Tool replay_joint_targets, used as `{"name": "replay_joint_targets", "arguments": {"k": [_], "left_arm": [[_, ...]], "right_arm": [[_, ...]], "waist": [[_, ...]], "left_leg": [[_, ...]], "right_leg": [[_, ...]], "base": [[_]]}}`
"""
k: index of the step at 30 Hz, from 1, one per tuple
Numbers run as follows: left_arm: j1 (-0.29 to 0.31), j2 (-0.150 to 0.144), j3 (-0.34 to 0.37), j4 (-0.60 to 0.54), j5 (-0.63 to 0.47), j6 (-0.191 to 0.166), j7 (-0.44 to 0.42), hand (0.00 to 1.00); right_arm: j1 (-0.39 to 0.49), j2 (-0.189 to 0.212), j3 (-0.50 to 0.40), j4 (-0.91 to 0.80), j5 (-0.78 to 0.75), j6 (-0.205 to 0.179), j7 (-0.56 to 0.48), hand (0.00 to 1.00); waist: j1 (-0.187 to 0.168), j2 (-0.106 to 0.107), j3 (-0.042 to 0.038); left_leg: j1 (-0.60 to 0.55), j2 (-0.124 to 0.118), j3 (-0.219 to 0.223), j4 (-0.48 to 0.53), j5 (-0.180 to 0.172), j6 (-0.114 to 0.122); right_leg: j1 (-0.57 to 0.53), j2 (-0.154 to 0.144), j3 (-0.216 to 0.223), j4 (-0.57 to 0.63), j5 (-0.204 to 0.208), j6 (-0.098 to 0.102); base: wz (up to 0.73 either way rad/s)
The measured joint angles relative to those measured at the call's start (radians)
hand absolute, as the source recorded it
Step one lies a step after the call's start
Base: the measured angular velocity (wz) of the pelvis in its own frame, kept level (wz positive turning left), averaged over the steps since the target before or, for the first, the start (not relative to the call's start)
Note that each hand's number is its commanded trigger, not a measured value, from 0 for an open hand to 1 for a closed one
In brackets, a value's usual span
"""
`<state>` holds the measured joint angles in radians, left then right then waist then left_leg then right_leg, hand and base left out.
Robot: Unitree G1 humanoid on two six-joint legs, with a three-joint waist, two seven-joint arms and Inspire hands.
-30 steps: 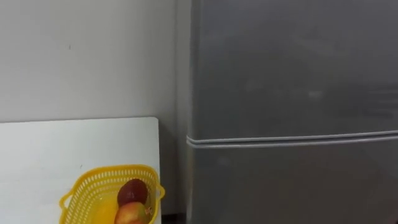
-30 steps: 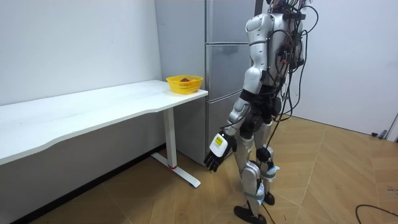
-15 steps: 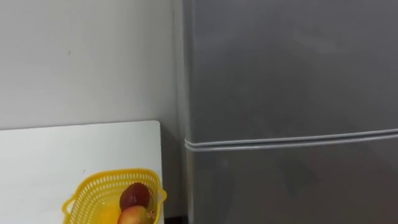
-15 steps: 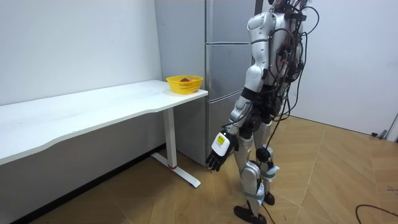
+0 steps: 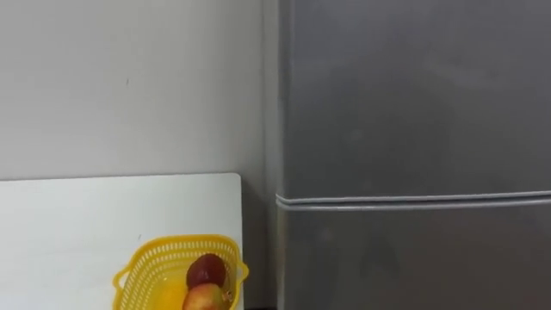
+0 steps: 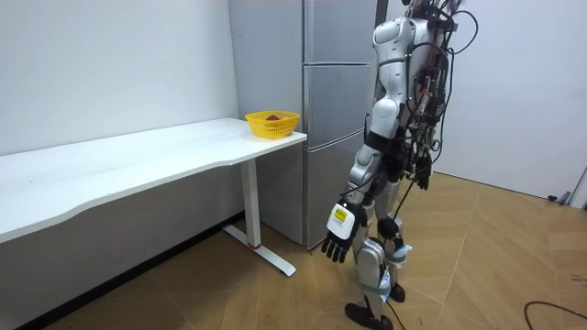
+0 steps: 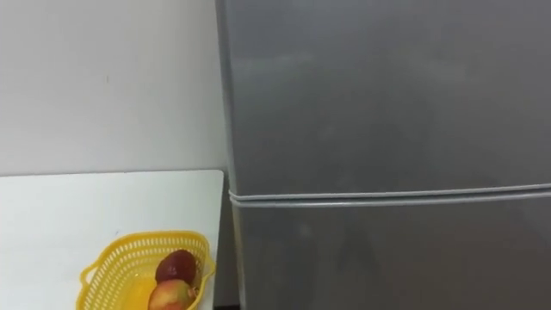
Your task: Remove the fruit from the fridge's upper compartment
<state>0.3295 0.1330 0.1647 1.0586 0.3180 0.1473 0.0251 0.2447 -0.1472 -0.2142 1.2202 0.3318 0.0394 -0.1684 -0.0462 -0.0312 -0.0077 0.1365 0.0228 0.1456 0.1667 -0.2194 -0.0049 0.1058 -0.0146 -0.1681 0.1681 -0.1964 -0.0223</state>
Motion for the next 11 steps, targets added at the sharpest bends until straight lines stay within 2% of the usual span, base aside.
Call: {"name": "replay_joint_targets", "arguments": {"k": [4,11], "left_arm": [[-0.007,0.0,-0.001,0.001,0.0,0.013,-0.017,0.0],[-0.018,0.0,-0.006,0.0,0.001,0.041,-0.02,0.0]], "right_arm": [[-0.02,-0.003,0.079,0.058,-0.142,0.028,0.051,0.0],[-0.032,-0.002,0.131,0.071,-0.311,0.095,0.125,0.0]], "waist": [[0.006,0.007,0.0018],[0.024,0.021,0.0072]], "left_leg": [[0.001,0.0,0.0,0.0,0.0,0.0],[0.001,-0.001,-0.01,0.0,0.0,0.0]], "right_leg": [[0.001,0.0,0.0,0.001,0.0,0.0],[0.001,-0.001,-0.003,0.003,-0.002,0.002]], "base": [[0.0],[0.02]]}}
